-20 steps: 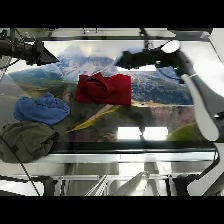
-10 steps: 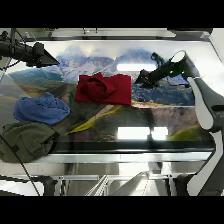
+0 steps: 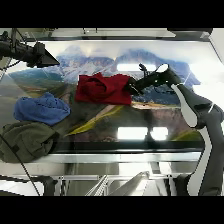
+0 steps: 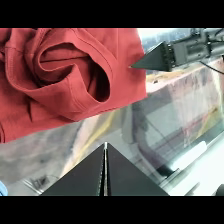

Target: Fold the shirts.

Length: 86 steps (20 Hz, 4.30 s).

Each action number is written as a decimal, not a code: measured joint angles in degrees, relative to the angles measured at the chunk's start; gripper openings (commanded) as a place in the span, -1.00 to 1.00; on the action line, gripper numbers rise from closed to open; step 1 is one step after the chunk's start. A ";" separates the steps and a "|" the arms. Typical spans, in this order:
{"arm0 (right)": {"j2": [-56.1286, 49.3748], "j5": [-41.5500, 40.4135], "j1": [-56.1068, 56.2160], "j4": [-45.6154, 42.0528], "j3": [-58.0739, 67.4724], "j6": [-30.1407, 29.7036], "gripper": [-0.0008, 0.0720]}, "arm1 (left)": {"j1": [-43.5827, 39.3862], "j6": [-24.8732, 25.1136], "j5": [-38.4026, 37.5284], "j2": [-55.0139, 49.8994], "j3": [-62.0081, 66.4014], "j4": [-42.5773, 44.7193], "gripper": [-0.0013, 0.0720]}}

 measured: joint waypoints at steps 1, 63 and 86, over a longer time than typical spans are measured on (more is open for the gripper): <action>-0.35 -1.38 0.52 0.22 -0.02 -0.35 -0.95 | 0.00 -0.20 0.00 0.00 0.00 -0.04 -0.96; 29.79 31.56 -56.87 -29.97 -2.51 9.35 -0.94 | -10.23 2.19 -1.16 0.00 0.00 0.11 -0.96; 32.15 31.85 -50.97 -22.08 -15.96 13.84 -0.94 | -12.00 1.53 -2.80 0.28 7.04 0.07 -0.96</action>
